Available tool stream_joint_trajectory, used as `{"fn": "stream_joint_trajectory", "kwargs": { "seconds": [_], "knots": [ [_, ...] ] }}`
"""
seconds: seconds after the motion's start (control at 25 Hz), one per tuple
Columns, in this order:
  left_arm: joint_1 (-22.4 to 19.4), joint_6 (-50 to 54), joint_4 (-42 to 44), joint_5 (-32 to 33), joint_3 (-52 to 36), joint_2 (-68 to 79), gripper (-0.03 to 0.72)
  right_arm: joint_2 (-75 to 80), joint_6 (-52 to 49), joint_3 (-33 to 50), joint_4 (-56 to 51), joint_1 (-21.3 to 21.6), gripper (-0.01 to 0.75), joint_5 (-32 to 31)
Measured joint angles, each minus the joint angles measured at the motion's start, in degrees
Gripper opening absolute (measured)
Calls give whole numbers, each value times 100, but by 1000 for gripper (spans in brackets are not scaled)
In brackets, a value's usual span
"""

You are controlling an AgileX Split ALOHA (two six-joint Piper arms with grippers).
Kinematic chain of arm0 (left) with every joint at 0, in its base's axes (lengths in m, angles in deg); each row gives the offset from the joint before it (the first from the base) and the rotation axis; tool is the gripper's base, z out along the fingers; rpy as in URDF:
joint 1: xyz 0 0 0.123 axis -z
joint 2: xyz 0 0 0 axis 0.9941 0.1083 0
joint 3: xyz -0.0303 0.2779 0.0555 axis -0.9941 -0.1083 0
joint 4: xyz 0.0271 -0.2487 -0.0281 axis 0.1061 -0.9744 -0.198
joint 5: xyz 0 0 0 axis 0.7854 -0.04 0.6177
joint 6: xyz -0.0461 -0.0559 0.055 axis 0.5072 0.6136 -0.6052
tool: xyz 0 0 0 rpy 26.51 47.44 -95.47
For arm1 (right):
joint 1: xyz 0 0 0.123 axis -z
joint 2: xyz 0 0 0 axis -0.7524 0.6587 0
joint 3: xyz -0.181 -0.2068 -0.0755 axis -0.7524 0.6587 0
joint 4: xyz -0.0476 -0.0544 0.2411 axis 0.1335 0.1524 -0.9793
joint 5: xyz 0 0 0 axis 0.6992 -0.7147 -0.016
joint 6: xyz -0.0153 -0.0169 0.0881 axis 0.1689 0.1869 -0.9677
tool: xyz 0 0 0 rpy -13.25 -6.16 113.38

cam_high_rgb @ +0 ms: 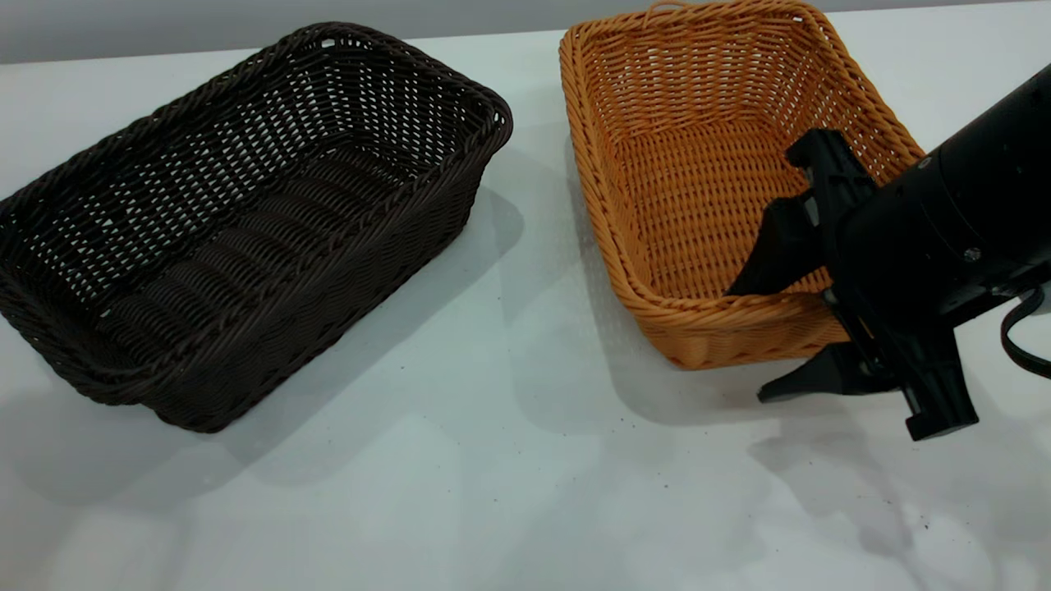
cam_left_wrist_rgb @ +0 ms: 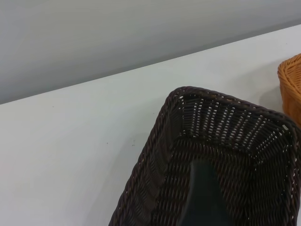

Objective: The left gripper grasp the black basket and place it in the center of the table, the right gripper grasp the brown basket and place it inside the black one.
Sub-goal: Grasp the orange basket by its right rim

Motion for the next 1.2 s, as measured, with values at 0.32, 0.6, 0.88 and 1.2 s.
{"fn": "stream_joint_trajectory", "kwargs": {
  "seconds": [0.32, 0.6, 0.88, 1.2],
  "knots": [
    [0, 0, 0, 5, 0, 0, 421, -5, -38, 0, 0, 0, 459, 605],
    [0, 13, -4, 5, -31, 0, 421, -5, -41, 0, 0, 0, 459, 1013],
    [0, 13, -4, 5, -30, 0, 421, -5, -41, 0, 0, 0, 451, 852],
    [0, 17, -4, 72, -30, 0, 421, -5, -41, 0, 0, 0, 298, 645]
  ]
}}
